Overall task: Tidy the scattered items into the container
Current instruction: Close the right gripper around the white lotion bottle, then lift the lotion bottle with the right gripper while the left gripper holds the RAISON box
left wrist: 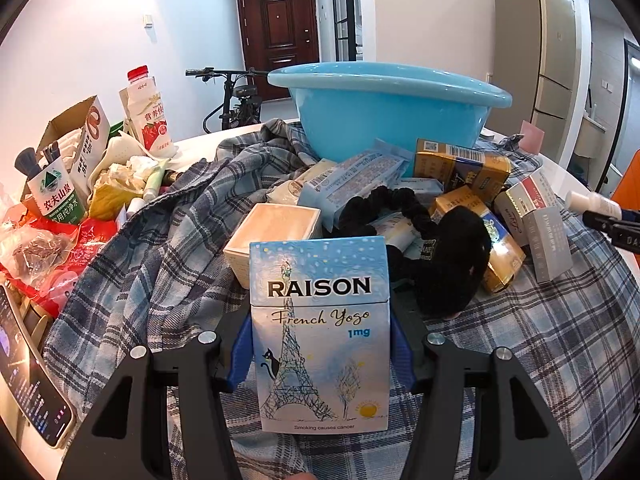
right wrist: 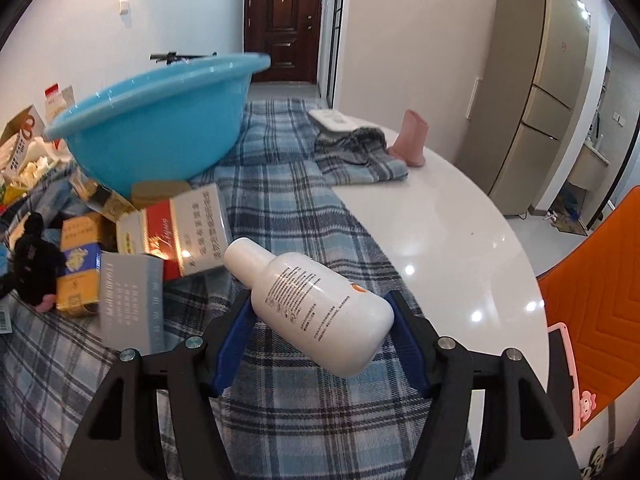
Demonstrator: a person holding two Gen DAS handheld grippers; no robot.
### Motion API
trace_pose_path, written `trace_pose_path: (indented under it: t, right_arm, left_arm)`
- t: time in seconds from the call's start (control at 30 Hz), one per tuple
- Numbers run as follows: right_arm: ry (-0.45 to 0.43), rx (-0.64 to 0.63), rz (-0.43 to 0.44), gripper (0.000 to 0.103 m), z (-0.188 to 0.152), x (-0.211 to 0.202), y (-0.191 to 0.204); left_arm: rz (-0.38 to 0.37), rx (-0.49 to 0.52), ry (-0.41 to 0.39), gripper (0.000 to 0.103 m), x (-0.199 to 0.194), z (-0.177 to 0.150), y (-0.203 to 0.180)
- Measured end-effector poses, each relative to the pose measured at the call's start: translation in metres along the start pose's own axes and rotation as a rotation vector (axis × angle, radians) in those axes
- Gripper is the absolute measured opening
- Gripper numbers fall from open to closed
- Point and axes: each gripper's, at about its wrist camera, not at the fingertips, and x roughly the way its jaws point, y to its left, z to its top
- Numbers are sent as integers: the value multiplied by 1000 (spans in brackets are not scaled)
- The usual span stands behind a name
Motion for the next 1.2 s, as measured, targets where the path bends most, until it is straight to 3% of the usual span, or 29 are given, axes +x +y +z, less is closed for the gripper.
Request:
trace_pose_path:
  t: [0.6, 0.87, 1.2]
  right_arm:
    - [-191, -75, 136, 68, 30, -60, 69]
    - [-155, -53, 224, 68, 10, -53, 98]
    - [-169, -69, 182, 68, -6, -43, 107]
  left_arm:
    - [5, -23, -24, 55, -4, 0, 3]
    - [6, -43, -38, 55, -6, 0, 7]
    - [10, -51, -41, 55, -7, -1, 9]
